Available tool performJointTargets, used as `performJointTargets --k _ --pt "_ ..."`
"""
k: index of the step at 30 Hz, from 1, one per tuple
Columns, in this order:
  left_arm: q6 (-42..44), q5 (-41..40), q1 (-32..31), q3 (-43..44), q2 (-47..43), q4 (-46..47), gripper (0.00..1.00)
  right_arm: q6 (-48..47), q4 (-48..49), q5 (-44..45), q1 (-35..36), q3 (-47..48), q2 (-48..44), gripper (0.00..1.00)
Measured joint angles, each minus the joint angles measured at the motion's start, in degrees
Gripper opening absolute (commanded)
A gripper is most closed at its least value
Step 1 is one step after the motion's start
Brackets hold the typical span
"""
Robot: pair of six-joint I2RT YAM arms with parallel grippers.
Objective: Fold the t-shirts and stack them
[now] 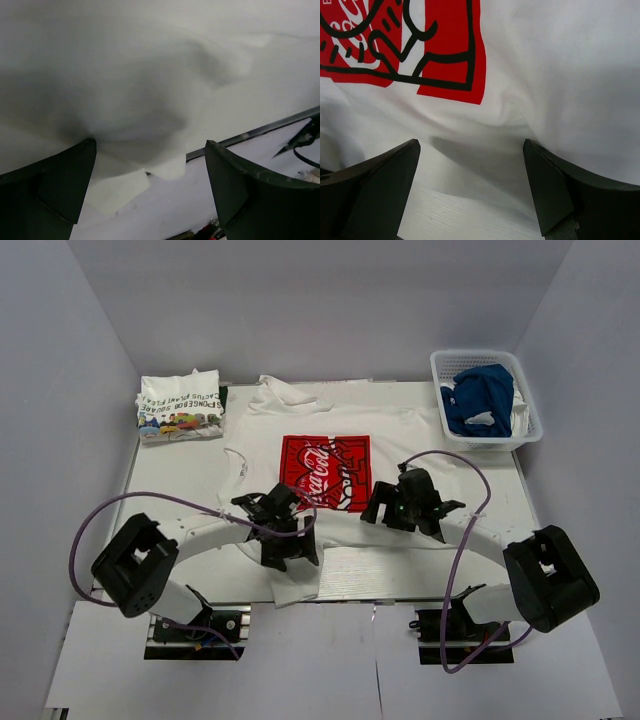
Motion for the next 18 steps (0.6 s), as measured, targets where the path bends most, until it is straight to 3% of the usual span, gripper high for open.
performJointTargets --k 11,18 --pt "-17.8 -18.7 1.6 -4.5 -16.3 -28.0 1.00 5.4 -0.1 4.6 -4.3 0.2 0.3 0.90" --pt "-24.6 -25.7 1.6 -1.3 -25.3 -39.3 1.00 1.2 -0.6 2.4 -5.6 0.7 0.2 0.90"
